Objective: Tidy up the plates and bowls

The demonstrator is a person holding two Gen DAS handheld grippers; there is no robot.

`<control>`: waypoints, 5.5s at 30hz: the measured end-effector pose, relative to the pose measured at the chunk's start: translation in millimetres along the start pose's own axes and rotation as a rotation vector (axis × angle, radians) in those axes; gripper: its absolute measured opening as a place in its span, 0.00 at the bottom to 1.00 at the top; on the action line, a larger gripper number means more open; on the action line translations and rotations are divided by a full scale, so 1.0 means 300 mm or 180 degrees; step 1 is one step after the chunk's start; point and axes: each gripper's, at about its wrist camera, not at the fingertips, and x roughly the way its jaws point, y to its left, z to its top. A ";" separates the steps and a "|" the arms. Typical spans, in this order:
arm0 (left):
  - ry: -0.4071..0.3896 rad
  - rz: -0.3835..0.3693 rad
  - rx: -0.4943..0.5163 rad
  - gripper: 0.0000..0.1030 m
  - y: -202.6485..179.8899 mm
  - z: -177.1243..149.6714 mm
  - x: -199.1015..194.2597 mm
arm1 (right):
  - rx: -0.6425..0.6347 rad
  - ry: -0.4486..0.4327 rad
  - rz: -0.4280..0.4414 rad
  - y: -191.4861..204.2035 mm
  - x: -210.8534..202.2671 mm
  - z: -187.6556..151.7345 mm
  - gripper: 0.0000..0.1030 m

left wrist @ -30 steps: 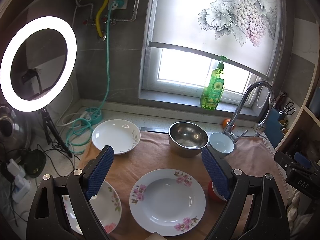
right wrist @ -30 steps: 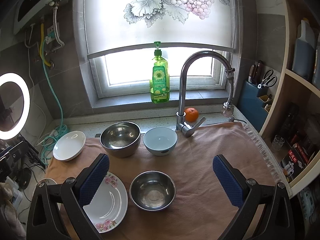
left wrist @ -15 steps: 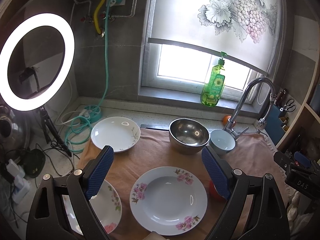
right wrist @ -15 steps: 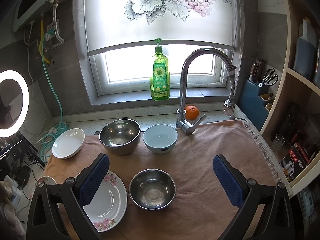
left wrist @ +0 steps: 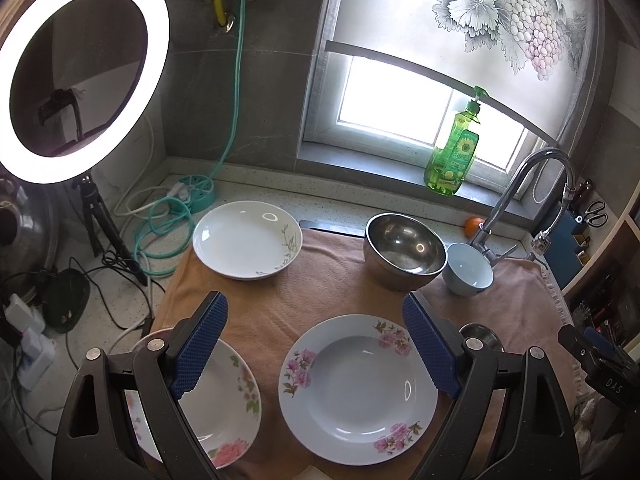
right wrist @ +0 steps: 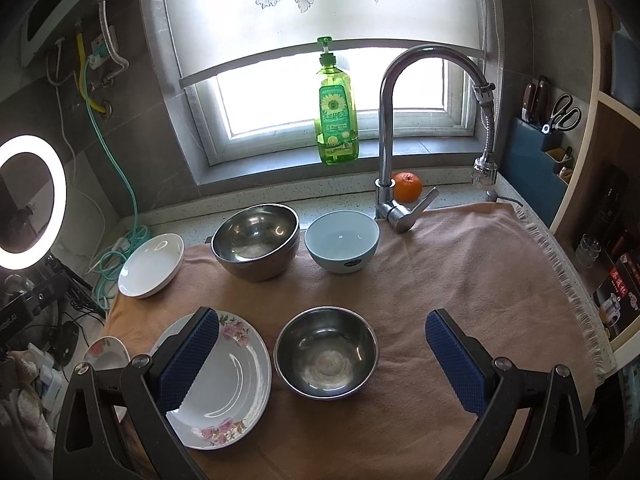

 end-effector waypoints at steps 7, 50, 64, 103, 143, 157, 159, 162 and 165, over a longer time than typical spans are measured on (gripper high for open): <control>0.0163 0.0034 -0.0054 0.82 0.047 -0.006 0.049 | 0.0158 0.0155 0.0127 -0.028 0.045 -0.029 0.99; 0.1615 -0.0534 -0.0128 0.22 0.173 -0.105 0.481 | 0.0885 0.1348 0.0893 0.040 0.338 -0.339 0.23; 0.1875 -0.0631 -0.0228 0.19 0.196 -0.116 0.562 | 0.1313 0.1512 0.1059 0.002 0.418 -0.379 0.19; 0.1962 -0.0679 0.0110 0.16 0.141 -0.118 0.591 | 0.1292 0.1586 0.1170 0.046 0.470 -0.373 0.12; 0.2044 -0.0609 -0.0146 0.16 0.180 -0.218 0.462 | 0.1082 0.1680 0.1115 0.076 0.485 -0.342 0.13; 0.2062 -0.0576 -0.0101 0.16 0.170 -0.246 0.448 | 0.1068 0.1722 0.1145 0.086 0.486 -0.352 0.13; 0.2056 -0.0568 -0.0080 0.16 0.162 -0.246 0.451 | 0.1062 0.1726 0.1145 0.090 0.484 -0.358 0.13; 0.2056 -0.0560 -0.0066 0.16 0.156 -0.247 0.454 | 0.1066 0.1731 0.1147 0.092 0.480 -0.365 0.13; 0.2061 -0.0564 -0.0055 0.16 0.150 -0.250 0.455 | 0.1069 0.1732 0.1148 0.090 0.475 -0.369 0.13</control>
